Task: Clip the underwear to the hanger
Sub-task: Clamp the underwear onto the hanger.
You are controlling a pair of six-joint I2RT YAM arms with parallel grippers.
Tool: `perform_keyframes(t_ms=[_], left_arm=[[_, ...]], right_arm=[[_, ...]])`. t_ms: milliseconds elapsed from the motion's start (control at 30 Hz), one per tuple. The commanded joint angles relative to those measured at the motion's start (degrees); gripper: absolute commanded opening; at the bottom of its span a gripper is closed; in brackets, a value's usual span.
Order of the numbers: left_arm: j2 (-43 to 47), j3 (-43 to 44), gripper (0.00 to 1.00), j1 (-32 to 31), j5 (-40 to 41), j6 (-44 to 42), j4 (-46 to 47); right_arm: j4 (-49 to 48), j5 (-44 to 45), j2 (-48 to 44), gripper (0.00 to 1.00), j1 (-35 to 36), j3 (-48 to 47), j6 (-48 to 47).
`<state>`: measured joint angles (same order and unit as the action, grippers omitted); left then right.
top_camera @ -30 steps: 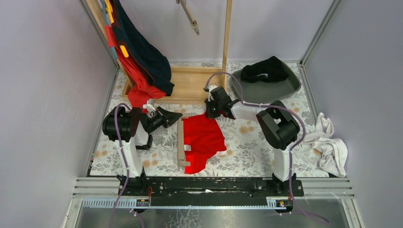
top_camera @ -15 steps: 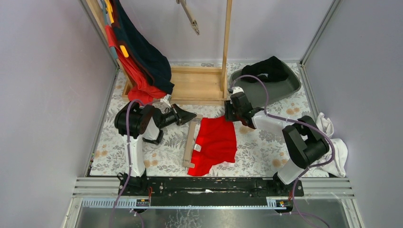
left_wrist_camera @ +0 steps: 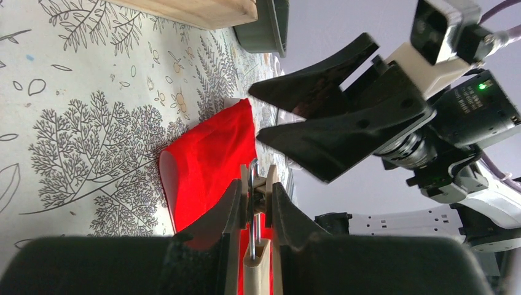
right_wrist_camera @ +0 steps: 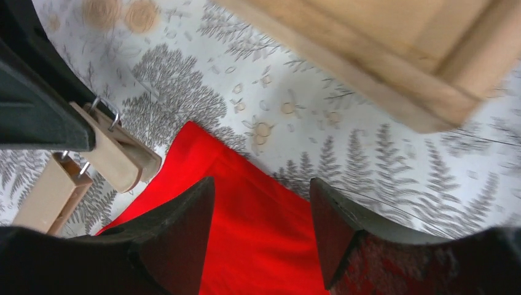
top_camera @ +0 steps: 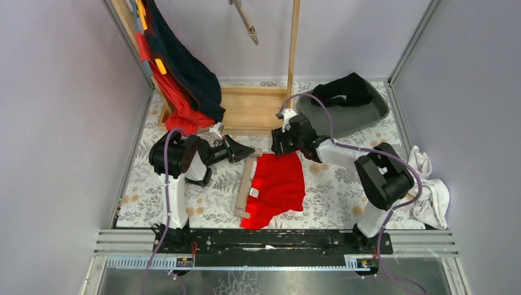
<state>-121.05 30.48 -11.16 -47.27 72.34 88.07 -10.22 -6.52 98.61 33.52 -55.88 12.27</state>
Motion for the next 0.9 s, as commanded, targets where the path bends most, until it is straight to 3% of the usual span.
perform_keyframes(t_ms=[0, 733, 800, 867], left_arm=[[-0.7, 0.6, 0.0, 0.0, -1.0, 1.1, 3.7], [-0.9, 0.0, 0.0, 0.1, 0.3, 0.8, 3.2], [-1.0, 0.1, 0.0, 0.2, 0.4, 0.9, 3.1], [-1.0, 0.0, 0.0, 0.3, 0.5, 0.9, 3.0]], right_arm=[[-3.7, -4.5, 4.0, 0.64, 2.9, -2.7, -3.8], [-9.2, 0.4, 10.7, 0.63, 7.9, -2.4, -10.5], [-9.8, 0.3, 11.0, 0.54, 8.1, -1.9, -10.6], [-10.4, 0.0, 11.2, 0.28, 8.1, -1.3, -10.6]])
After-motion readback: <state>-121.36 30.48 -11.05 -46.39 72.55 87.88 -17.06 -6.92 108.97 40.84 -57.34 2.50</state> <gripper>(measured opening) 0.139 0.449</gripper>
